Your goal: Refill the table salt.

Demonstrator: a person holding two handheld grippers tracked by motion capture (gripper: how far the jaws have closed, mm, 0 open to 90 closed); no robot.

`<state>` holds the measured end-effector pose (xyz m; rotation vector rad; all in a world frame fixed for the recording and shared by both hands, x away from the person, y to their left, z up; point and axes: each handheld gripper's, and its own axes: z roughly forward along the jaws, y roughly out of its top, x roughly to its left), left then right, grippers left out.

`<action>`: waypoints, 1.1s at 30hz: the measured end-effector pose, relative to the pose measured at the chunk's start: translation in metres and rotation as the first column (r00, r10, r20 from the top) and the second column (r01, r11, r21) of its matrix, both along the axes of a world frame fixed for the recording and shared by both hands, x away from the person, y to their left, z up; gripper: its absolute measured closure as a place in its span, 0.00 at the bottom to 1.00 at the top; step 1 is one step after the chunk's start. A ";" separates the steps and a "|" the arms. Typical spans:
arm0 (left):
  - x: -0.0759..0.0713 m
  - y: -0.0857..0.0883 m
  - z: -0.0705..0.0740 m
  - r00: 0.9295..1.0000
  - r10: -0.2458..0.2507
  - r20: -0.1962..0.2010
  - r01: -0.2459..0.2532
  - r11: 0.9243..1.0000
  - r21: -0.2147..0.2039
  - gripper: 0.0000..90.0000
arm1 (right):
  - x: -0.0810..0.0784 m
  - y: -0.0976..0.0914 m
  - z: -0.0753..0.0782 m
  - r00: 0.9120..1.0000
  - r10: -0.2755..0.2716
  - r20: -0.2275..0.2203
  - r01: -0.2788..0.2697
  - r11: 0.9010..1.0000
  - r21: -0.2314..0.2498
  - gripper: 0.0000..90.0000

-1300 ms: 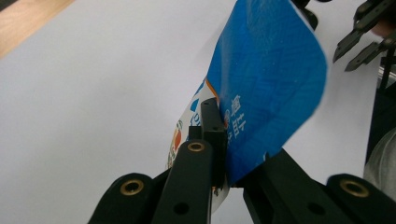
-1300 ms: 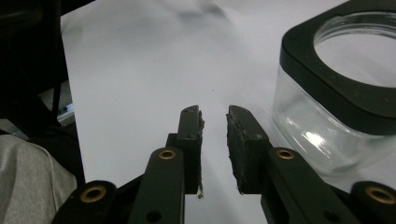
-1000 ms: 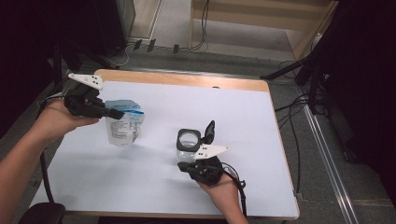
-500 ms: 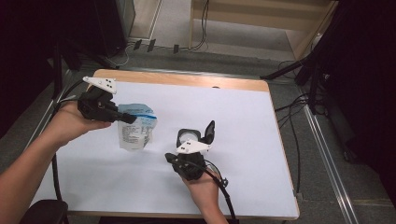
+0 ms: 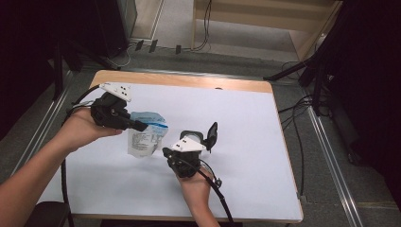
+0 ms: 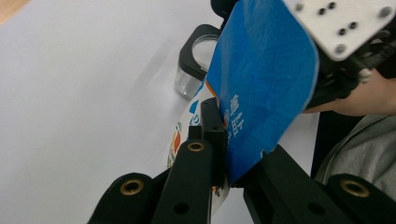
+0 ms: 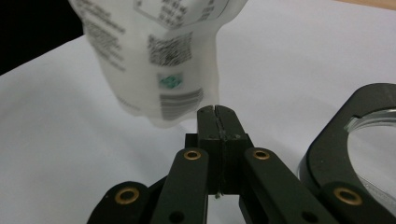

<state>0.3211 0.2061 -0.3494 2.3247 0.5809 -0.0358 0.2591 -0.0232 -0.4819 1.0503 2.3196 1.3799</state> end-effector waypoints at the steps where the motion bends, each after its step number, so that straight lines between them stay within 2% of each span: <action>1: -0.001 -0.002 0.000 1.000 -0.004 0.000 0.004 1.000 0.000 1.00 | 0.001 0.001 -0.001 1.000 -0.007 0.001 0.007 1.000 -0.003 1.00; 7: -0.003 -0.008 0.002 1.000 -0.019 -0.011 0.019 1.000 -0.005 1.00 | 0.005 0.003 -0.005 0.999 -0.046 0.020 0.047 0.999 -0.025 1.00; 8: -0.004 -0.009 0.002 1.000 -0.009 -0.001 0.009 1.000 0.001 1.00 | 0.005 0.003 -0.006 0.998 -0.054 0.023 0.054 0.998 -0.024 1.00; 10: -0.003 -0.009 0.002 1.000 -0.009 -0.012 0.009 1.000 -0.001 1.00 | 0.005 0.004 -0.007 0.996 -0.076 0.037 0.077 0.997 -0.031 1.00; 15: -0.005 -0.011 0.002 1.000 -0.022 -0.021 0.022 1.000 0.003 1.00 | 0.001 0.004 -0.008 0.993 -0.105 0.047 0.105 0.994 -0.014 1.00; 17: -0.006 -0.015 0.002 1.000 -0.021 -0.018 0.021 1.000 0.008 1.00 | 0.001 0.007 -0.011 0.994 -0.100 0.051 0.102 0.994 -0.036 1.00; 20: -0.007 -0.021 0.003 1.000 0.000 -0.001 0.000 1.000 0.015 1.00 | -0.001 0.011 -0.013 0.994 -0.097 0.059 0.100 0.994 -0.042 1.00; 23: -0.004 -0.027 0.002 1.000 0.011 -0.003 -0.011 0.999 0.035 1.00 | -0.001 0.014 -0.015 0.995 -0.083 0.058 0.085 0.996 -0.039 1.00; 25: -0.002 -0.030 0.001 1.000 0.018 -0.017 -0.017 0.999 0.033 1.00 | 0.000 0.015 -0.017 0.996 -0.075 0.053 0.077 0.996 -0.038 1.00; 29: 0.004 -0.037 -0.001 0.999 0.022 -0.034 -0.021 0.999 0.035 1.00 | 0.002 0.015 -0.022 0.998 -0.053 0.027 0.053 0.999 -0.003 1.00; 30: 0.004 -0.039 -0.001 0.999 0.034 -0.020 -0.033 0.999 0.038 1.00 | 0.002 0.015 -0.023 0.999 -0.048 0.024 0.048 0.999 0.008 1.00; 33: 0.008 -0.043 -0.005 0.999 0.035 -0.039 -0.033 0.999 0.036 1.00 | 0.001 0.018 -0.030 0.998 -0.040 0.042 0.039 0.999 0.024 1.00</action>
